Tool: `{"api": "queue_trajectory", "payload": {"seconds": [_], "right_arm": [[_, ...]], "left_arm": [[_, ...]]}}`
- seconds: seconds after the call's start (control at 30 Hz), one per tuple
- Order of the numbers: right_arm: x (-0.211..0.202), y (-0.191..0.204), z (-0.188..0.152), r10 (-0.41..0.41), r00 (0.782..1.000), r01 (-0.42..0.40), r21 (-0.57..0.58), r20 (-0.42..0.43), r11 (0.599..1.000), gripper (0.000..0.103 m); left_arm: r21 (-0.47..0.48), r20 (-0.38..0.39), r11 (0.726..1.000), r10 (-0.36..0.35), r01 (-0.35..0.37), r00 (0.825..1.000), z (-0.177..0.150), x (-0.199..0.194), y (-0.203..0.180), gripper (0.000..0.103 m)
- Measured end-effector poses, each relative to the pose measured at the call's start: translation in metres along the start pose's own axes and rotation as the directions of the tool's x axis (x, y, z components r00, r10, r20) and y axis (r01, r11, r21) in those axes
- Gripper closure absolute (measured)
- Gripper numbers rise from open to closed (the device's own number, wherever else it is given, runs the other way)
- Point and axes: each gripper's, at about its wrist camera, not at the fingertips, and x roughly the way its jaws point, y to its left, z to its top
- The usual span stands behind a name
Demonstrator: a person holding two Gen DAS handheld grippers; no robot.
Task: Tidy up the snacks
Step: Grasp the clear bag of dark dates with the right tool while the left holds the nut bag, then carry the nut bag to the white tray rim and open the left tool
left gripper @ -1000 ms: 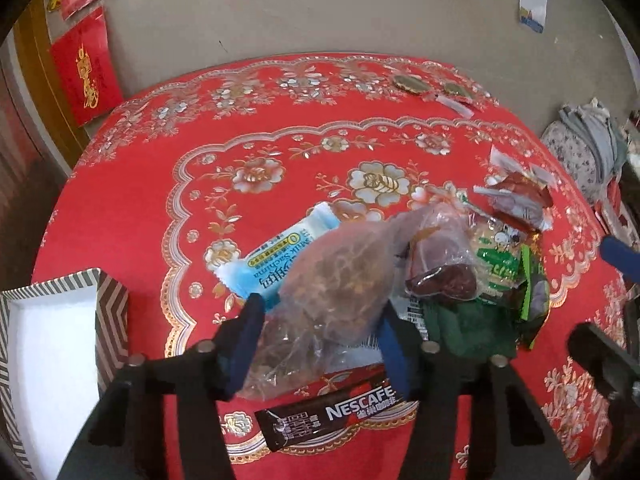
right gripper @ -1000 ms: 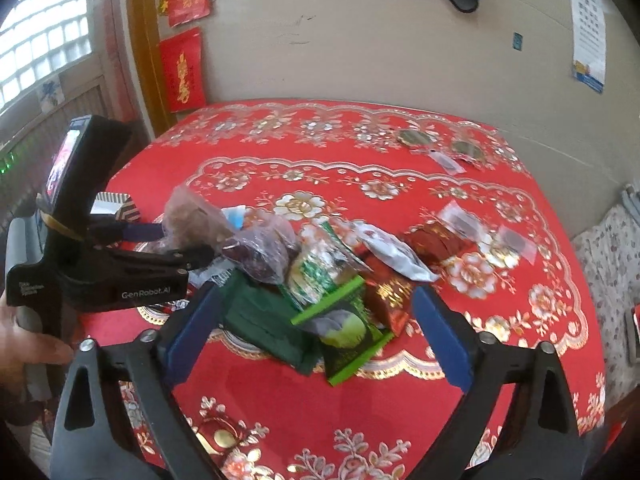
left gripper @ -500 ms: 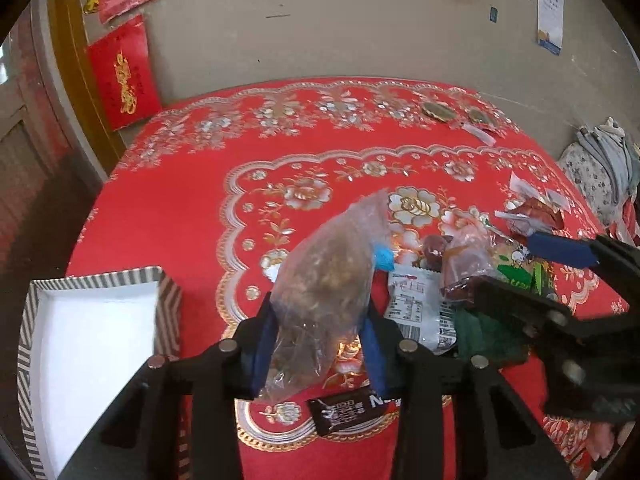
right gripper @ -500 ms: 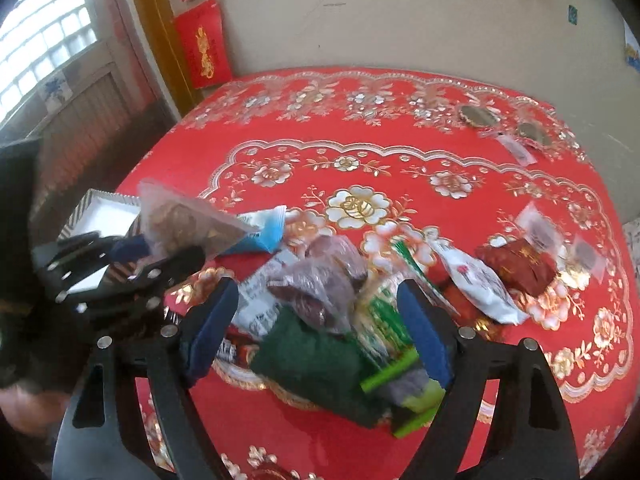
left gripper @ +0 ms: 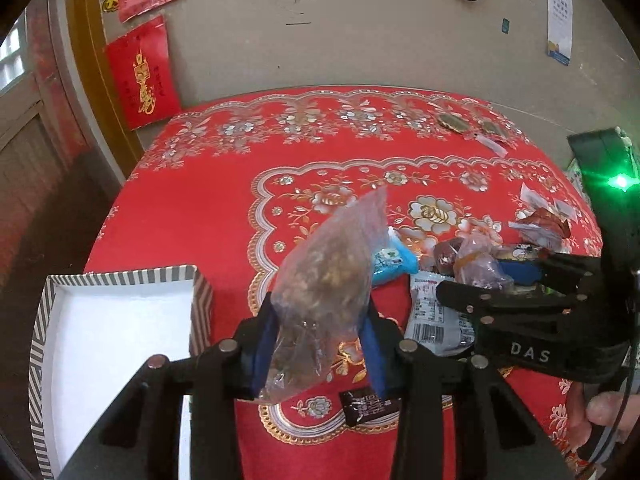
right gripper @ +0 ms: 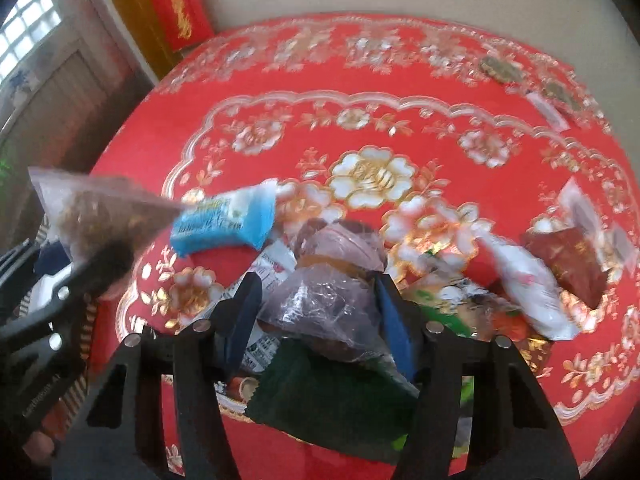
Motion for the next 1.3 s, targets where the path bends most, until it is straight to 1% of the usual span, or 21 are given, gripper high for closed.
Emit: {"api": "queue_trajectory", "payload": {"seconds": [0.13,0.23,0.33,0.4,0.43,0.47,0.7,0.8,0.87,0.97,1.07,1.2,1.3], "right_arm": [[-0.010,-0.004,-0.007,0.034,0.999,-0.034,0.016,0.041,0.999,0.046],[-0.023,0.000,-0.013,0.021,0.996,-0.020,-0.008,0.092,1.000,0.046],[-0.039,0.007,-0.017,0.029,0.990,-0.026,-0.025,0.135,0.999,0.047],[-0.048,0.010,-0.018,0.021,0.988,-0.016,-0.036,0.151,0.999,0.050],[-0.051,0.012,-0.020,0.021,0.988,-0.015,-0.040,0.154,0.999,0.053],[-0.053,0.013,-0.021,0.028,0.988,-0.022,-0.042,0.155,0.999,0.053],[-0.052,0.014,-0.035,0.025,0.992,-0.020,-0.045,0.122,0.999,0.053],[-0.047,0.012,-0.047,0.016,0.996,-0.011,-0.050,0.089,0.999,0.053],[-0.040,0.010,-0.054,0.023,0.998,-0.021,-0.047,0.050,0.999,0.053],[-0.039,0.005,-0.054,0.024,0.999,-0.022,-0.028,0.048,0.999,0.053],[-0.034,0.003,-0.049,0.032,0.999,-0.032,-0.015,0.002,0.999,0.052],[-0.032,0.004,-0.048,0.026,1.000,-0.026,-0.044,-0.006,0.999,0.052],[-0.030,0.003,-0.051,0.045,0.999,-0.045,-0.059,-0.005,0.997,0.056]], "left_arm": [[-0.010,0.013,1.000,0.004,-0.004,1.000,-0.003,-0.006,0.003,0.062],[-0.012,0.029,1.000,0.009,-0.008,1.000,-0.004,-0.016,0.005,0.062],[-0.016,0.041,1.000,0.010,-0.009,0.999,-0.003,-0.024,0.006,0.062],[-0.019,0.040,1.000,0.012,-0.011,0.999,-0.005,-0.026,0.006,0.062],[-0.022,0.038,1.000,0.008,-0.007,0.999,-0.006,-0.027,0.007,0.062],[-0.026,0.038,1.000,0.003,-0.002,0.999,-0.007,-0.028,0.008,0.062],[-0.036,0.044,0.999,-0.004,0.005,0.999,-0.013,-0.036,0.010,0.062],[-0.034,0.048,0.999,-0.002,0.004,0.999,-0.015,-0.037,0.011,0.062],[-0.031,0.049,1.000,-0.002,0.003,0.999,-0.016,-0.037,0.010,0.062],[-0.027,0.045,1.000,-0.002,0.003,0.999,-0.018,-0.037,0.010,0.062],[-0.026,0.046,1.000,0.005,-0.003,0.999,-0.019,-0.038,0.011,0.062],[-0.031,0.047,0.999,0.010,-0.008,0.999,-0.019,-0.040,0.014,0.062],[-0.033,0.050,0.999,0.013,-0.011,0.999,-0.020,-0.042,0.015,0.062]]}}
